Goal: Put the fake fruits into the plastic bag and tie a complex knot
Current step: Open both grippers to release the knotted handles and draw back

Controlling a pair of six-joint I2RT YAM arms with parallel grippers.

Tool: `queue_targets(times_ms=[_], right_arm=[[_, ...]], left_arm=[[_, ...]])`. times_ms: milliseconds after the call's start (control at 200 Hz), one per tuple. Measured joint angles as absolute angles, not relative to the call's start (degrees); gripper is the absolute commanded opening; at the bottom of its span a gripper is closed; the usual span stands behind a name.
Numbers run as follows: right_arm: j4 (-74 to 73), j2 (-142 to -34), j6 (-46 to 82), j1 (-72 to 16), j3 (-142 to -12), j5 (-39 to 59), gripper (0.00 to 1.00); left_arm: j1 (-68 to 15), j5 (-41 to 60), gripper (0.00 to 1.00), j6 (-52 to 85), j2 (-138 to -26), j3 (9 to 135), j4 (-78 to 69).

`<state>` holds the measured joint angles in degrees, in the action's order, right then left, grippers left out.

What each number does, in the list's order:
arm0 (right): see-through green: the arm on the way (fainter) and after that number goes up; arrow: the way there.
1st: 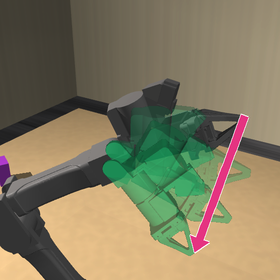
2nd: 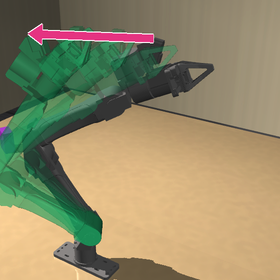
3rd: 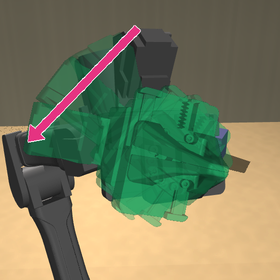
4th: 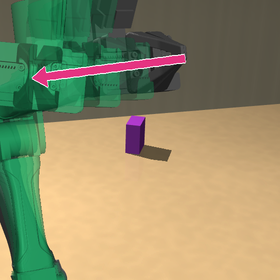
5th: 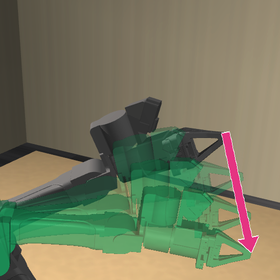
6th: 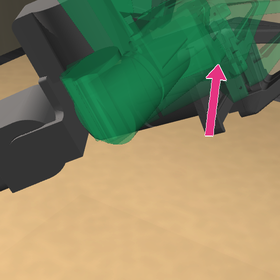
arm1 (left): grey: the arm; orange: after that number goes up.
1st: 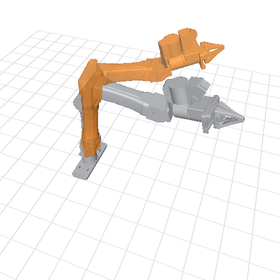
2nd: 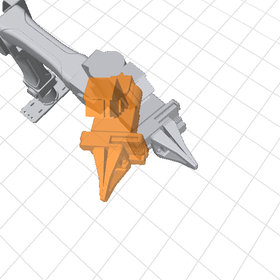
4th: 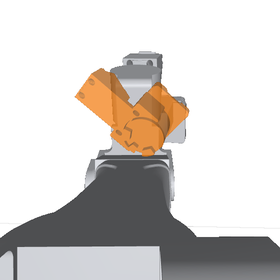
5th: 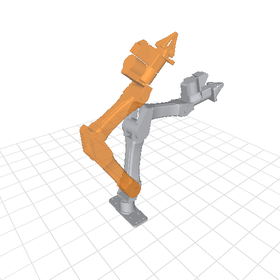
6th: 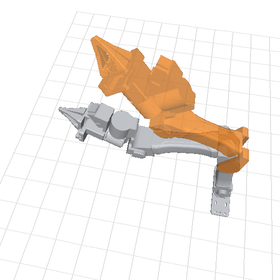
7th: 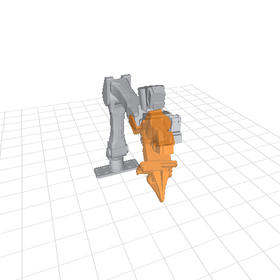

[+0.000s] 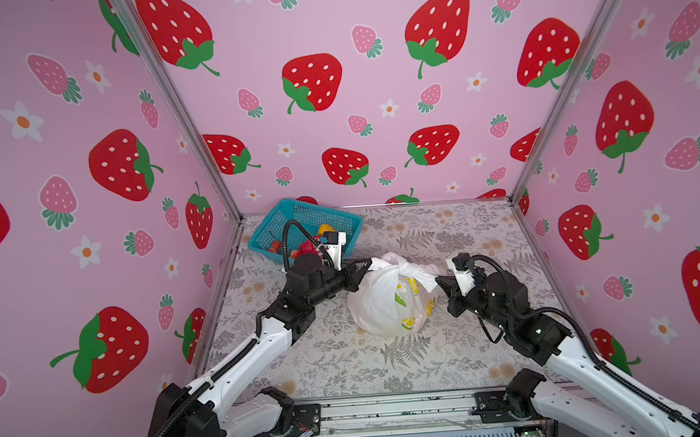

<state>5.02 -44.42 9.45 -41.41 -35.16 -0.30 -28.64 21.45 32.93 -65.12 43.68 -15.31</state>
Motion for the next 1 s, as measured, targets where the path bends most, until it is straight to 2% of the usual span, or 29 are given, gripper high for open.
queue_targets(times_ms=[265, 590, 760, 1001], right_arm=[[5.8, -48.14, 15.31, -32.21, -32.08, 3.27, 0.0], [3.4, -50.85, 18.04, -30.72, -30.61, 7.99, 0.0], [0.36, -53.04, 19.11, -25.67, -27.05, 11.4, 0.0], [-0.62, -54.06, 20.01, -24.69, -25.89, 12.84, 0.0]], left_arm=[[-24.32, 14.79, 0.0, 31.53, -64.49, 40.6, -10.02], [-24.47, 11.29, 0.0, 30.83, -63.77, 39.77, -7.35], [-22.46, 10.94, 0.0, 30.5, -63.16, 37.78, -6.11], [-22.9, 9.85, 0.0, 29.76, -63.13, 36.93, -4.91]])
